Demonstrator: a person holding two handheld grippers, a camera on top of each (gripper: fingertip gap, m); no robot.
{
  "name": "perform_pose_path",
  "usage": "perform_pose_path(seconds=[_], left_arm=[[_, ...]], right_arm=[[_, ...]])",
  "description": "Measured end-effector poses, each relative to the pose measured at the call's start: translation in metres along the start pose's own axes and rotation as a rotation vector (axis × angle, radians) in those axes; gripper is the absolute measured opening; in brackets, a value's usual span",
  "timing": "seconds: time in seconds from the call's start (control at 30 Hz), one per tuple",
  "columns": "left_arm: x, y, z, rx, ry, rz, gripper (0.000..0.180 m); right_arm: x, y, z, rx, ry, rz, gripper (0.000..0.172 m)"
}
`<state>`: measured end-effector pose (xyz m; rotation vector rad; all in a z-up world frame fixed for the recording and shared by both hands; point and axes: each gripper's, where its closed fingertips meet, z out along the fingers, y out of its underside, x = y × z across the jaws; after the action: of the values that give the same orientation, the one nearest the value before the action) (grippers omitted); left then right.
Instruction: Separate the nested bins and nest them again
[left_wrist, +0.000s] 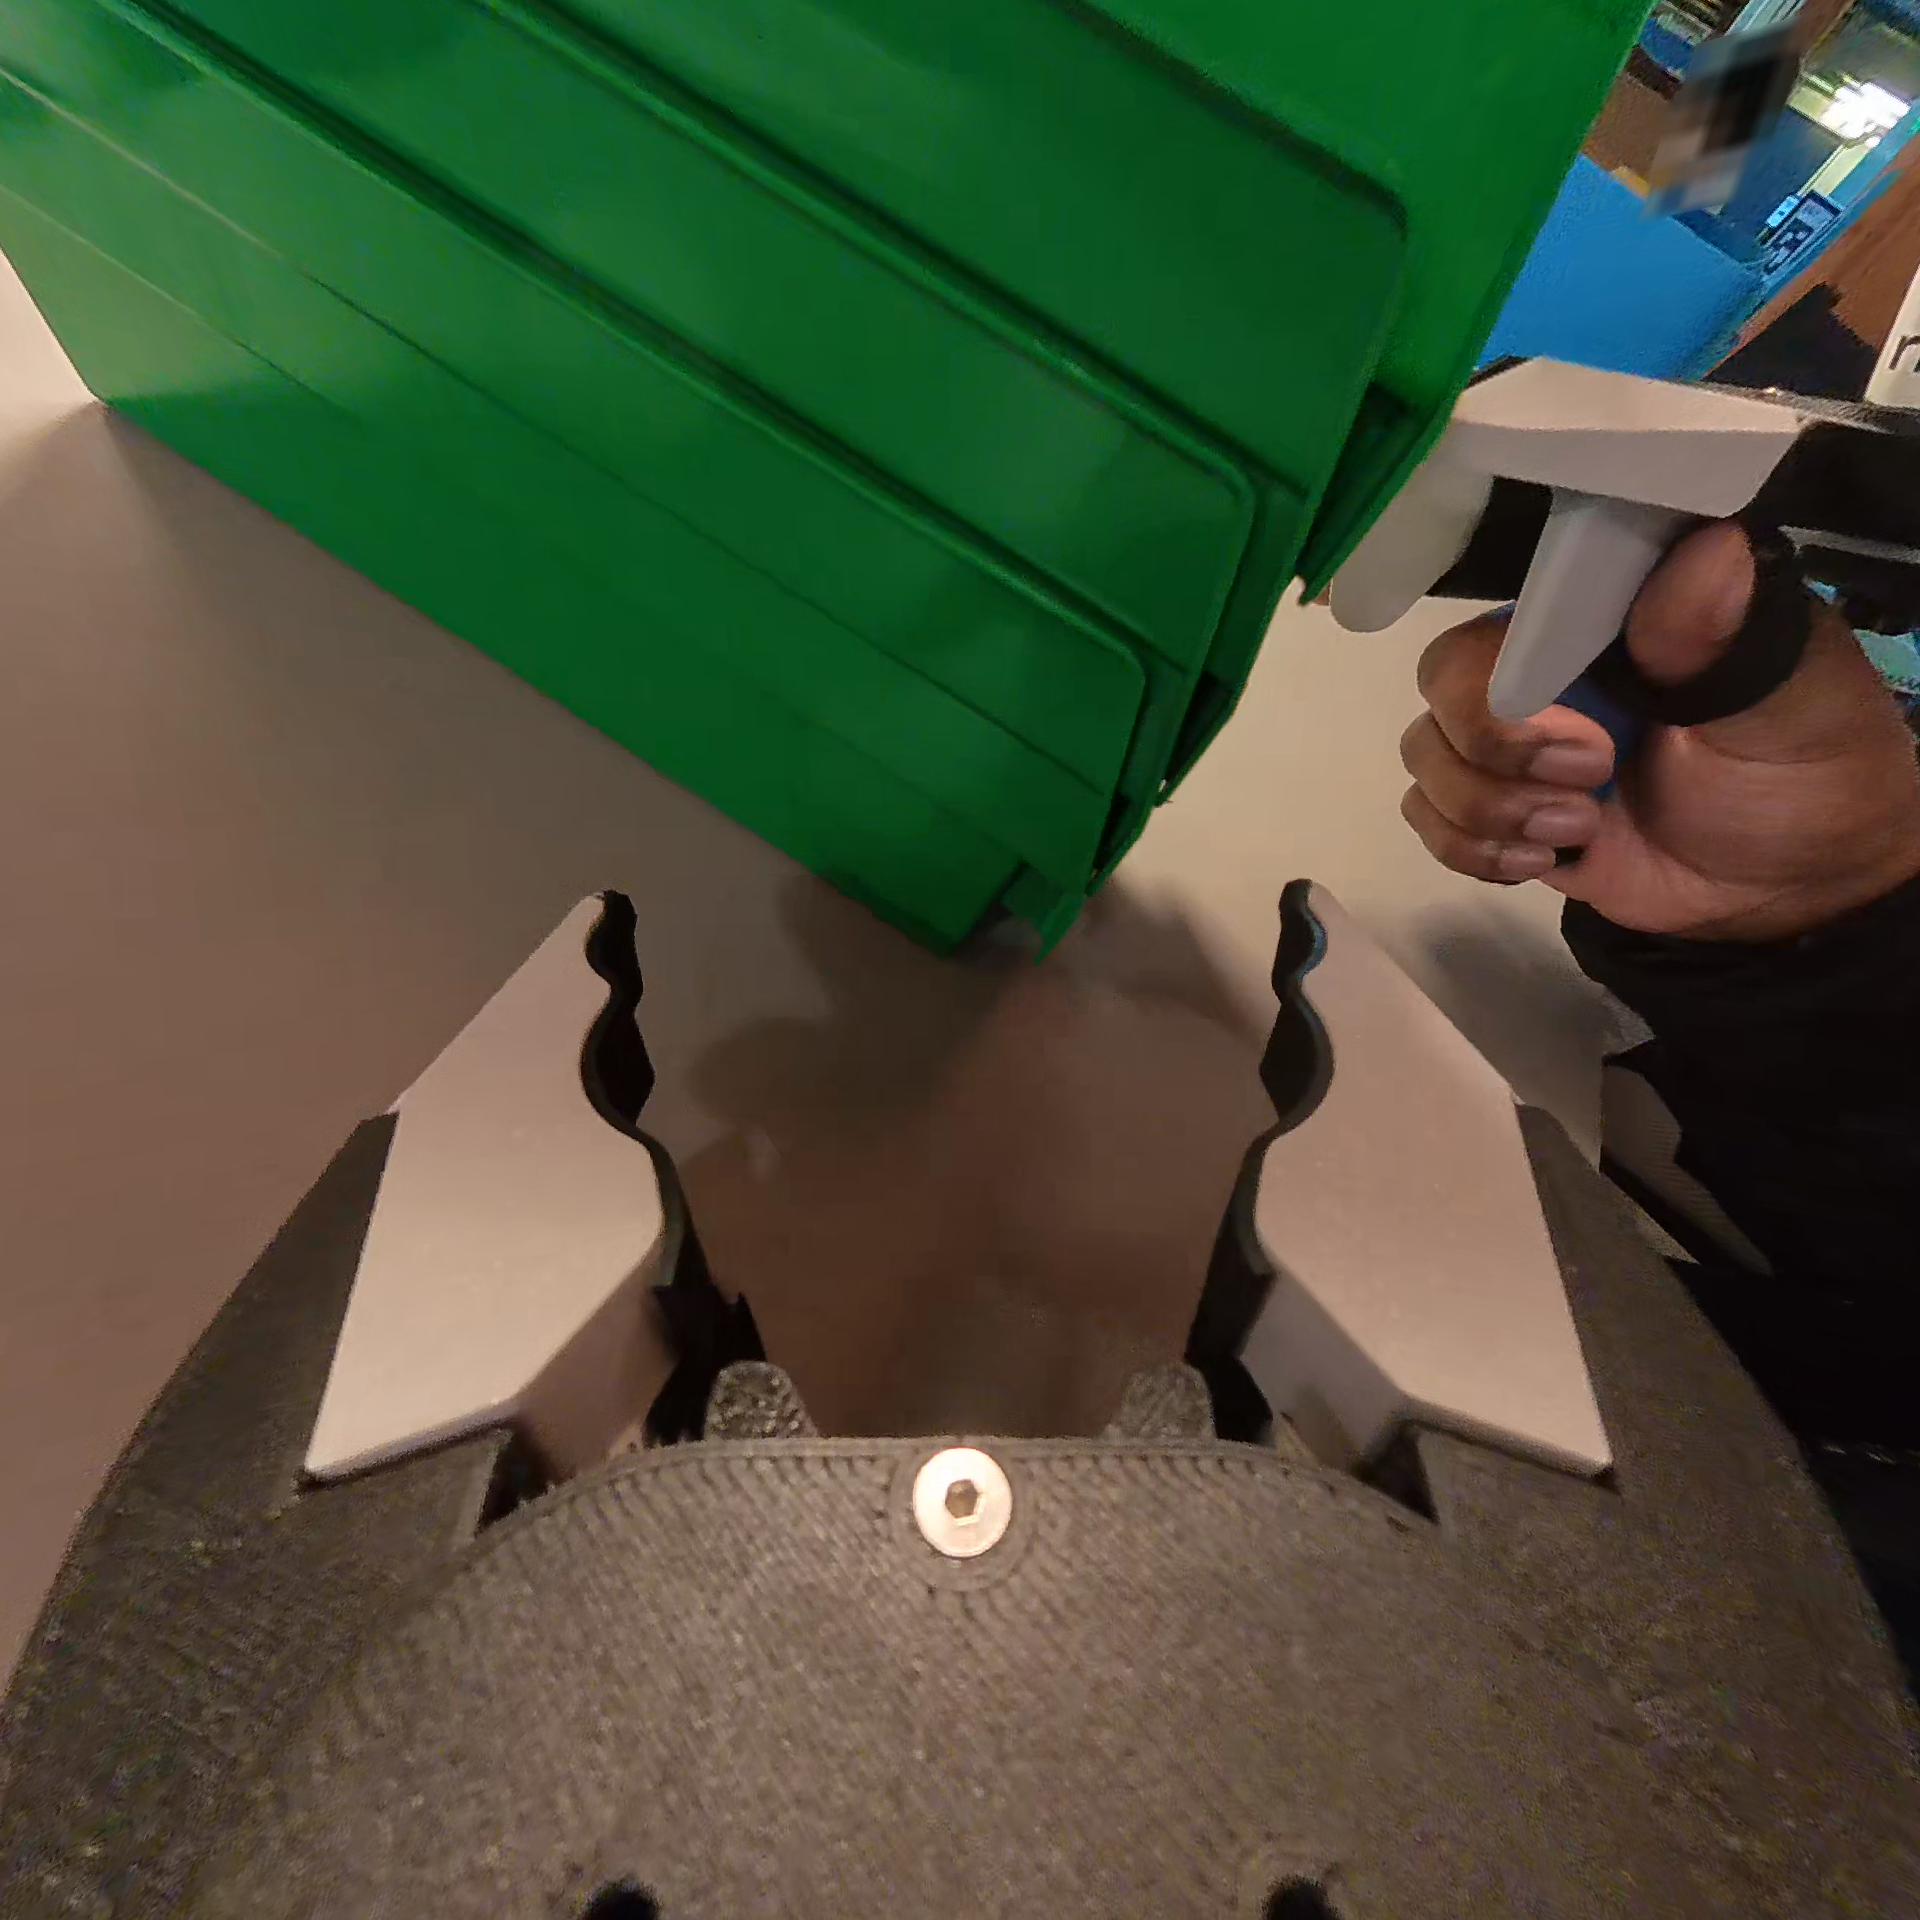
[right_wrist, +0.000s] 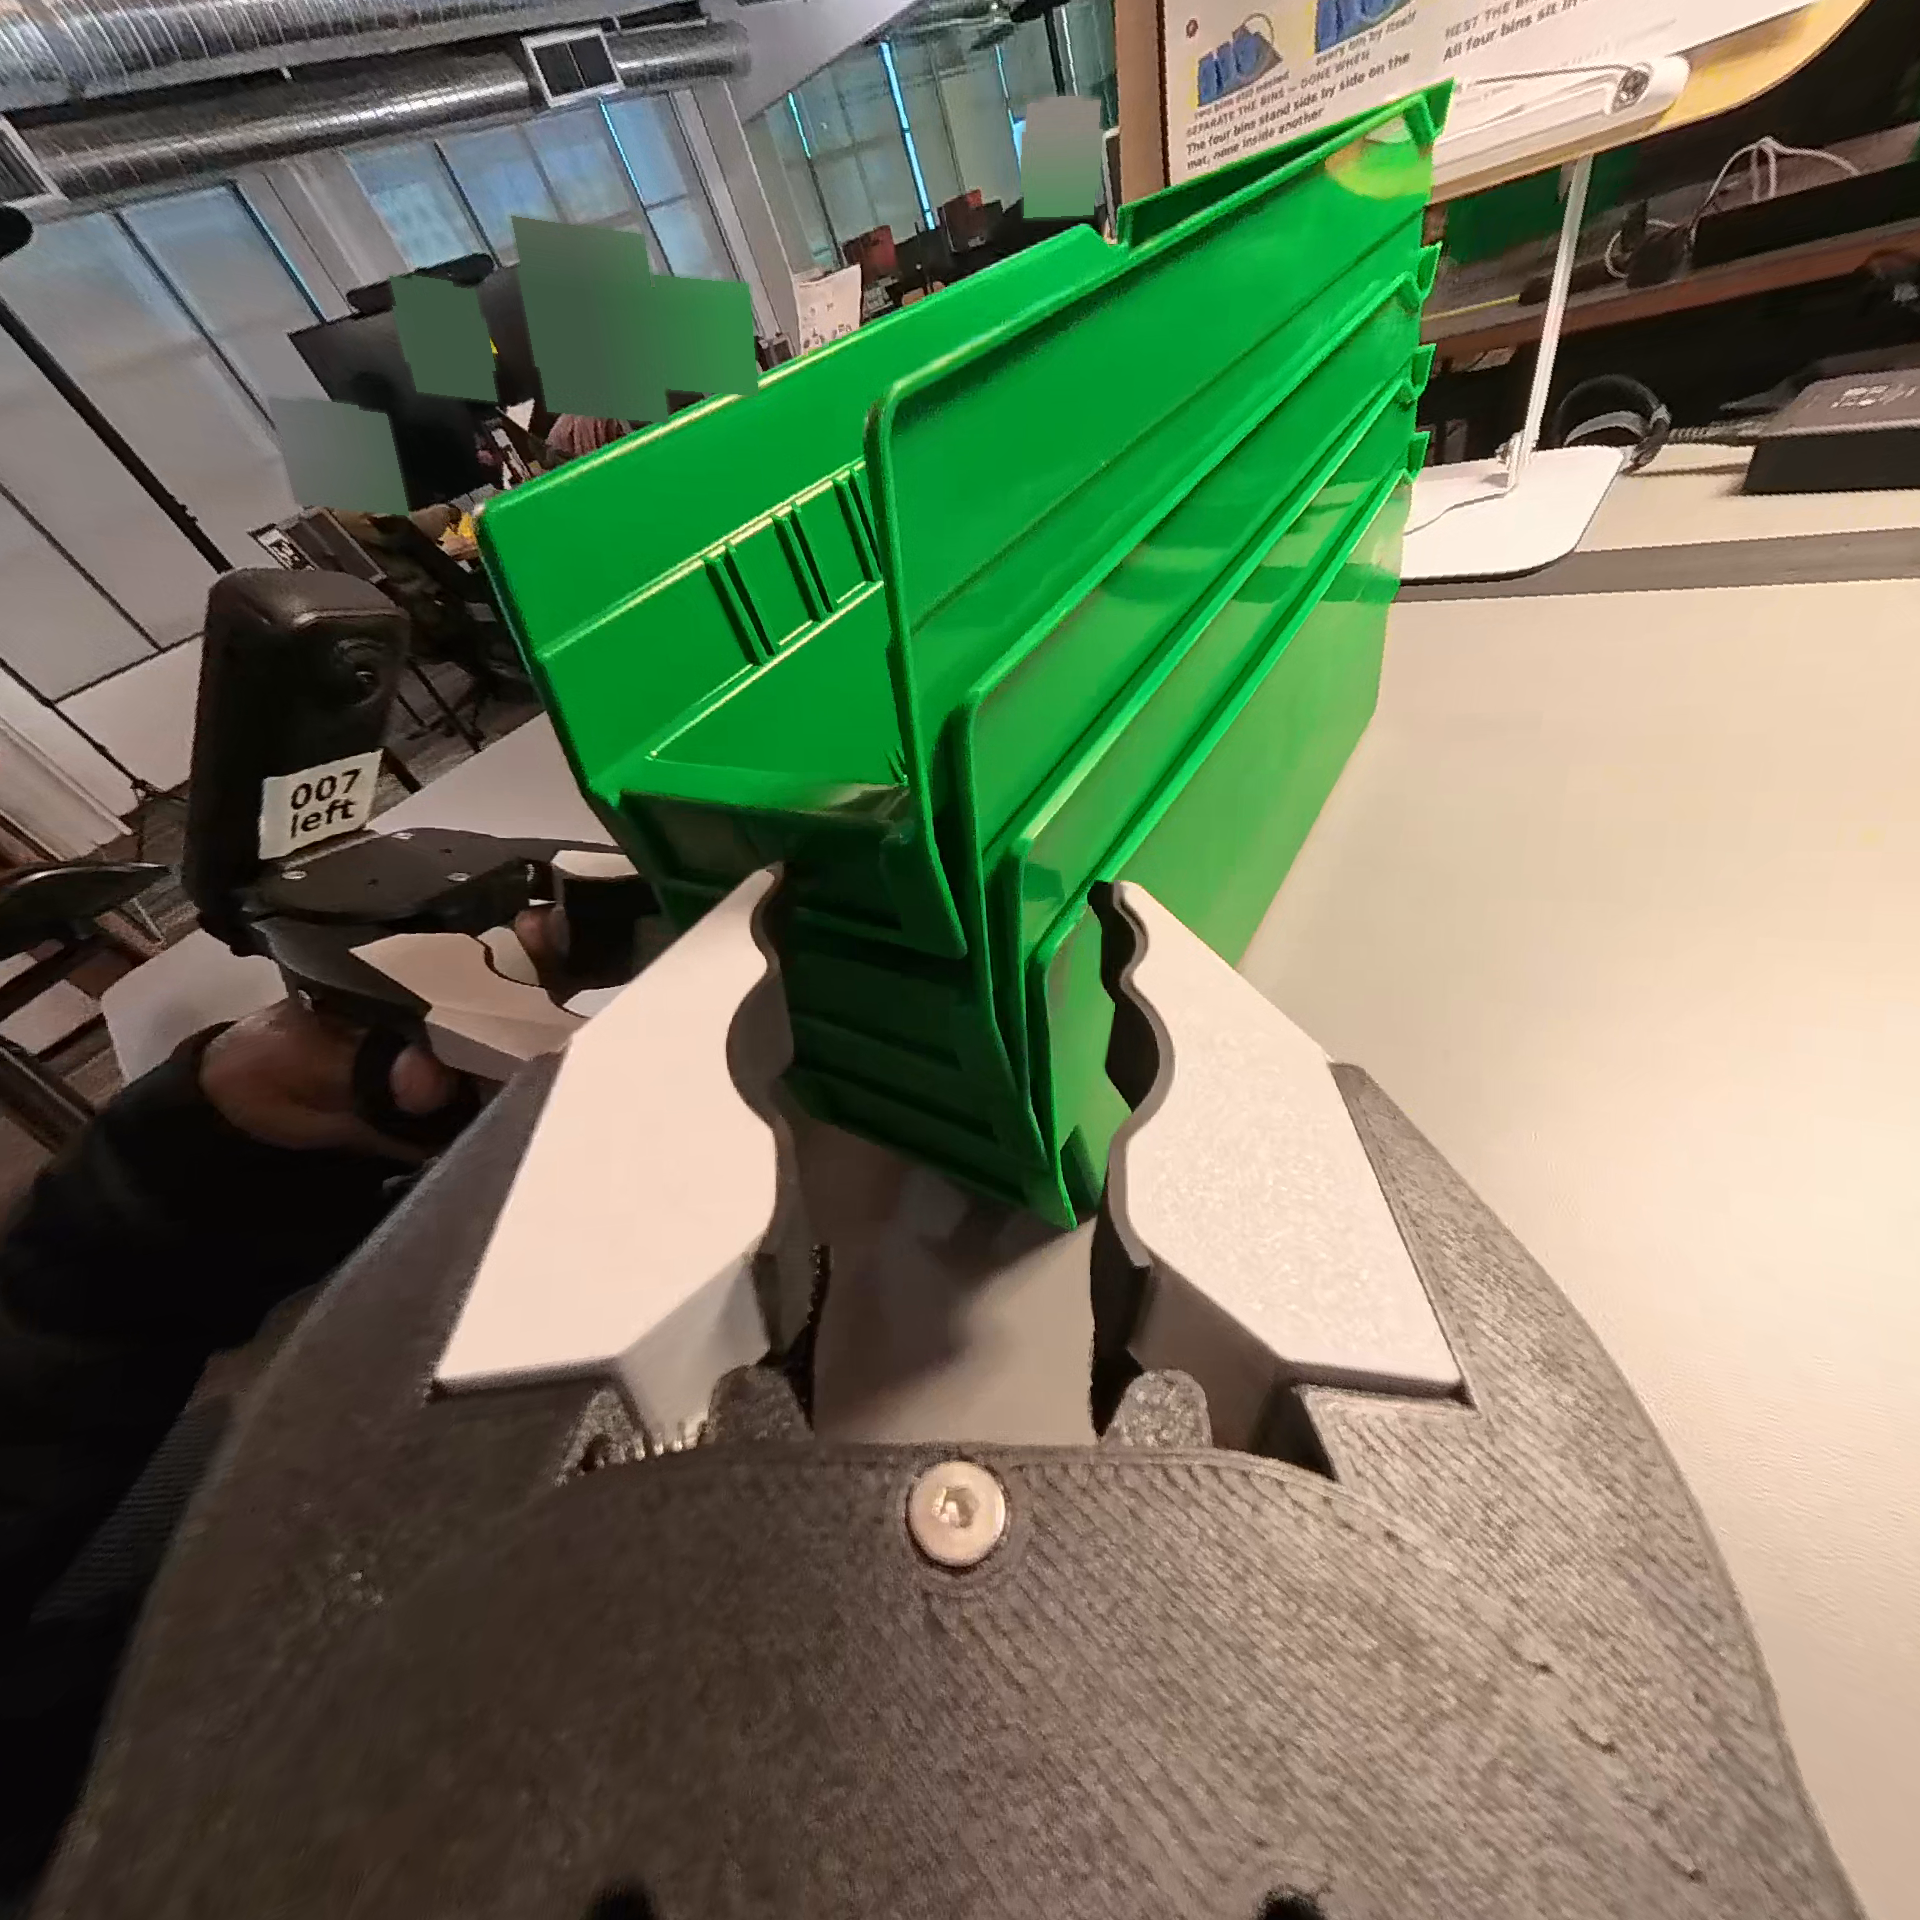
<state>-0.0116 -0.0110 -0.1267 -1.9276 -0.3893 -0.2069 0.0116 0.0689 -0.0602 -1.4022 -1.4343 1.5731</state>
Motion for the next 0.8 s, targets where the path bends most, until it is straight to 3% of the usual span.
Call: perform_pose_path(seconds=[0.03,0.2,0.37,0.6,0.8], left_arm=[[0.0,0.0,0.0,-0.001,0.001,-0.004,0.121],[-0.001,0.001,-0.003,0.005,-0.003,-0.017,0.121],[-0.006,0.0,-0.016,0.052,-0.047,-0.034,0.121],[-0.022,-0.006,-0.044,0.182,-0.126,-0.153,0.117],[-0.03,-0.011,-0.065,0.319,-0.076,-0.336,0.11]], right_arm=[[0.0,0.001,0.0,-0.001,0.001,0.002,0.061],[0.004,0.006,-0.006,-0.02,0.038,-0.017,0.062],[0.007,0.009,-0.028,-0.072,0.069,-0.06,0.077],[0.006,-0.071,-0.059,-0.112,0.112,-0.138,0.1],[-0.014,-0.125,-0.007,-0.333,0.088,-0.171,0.125]])
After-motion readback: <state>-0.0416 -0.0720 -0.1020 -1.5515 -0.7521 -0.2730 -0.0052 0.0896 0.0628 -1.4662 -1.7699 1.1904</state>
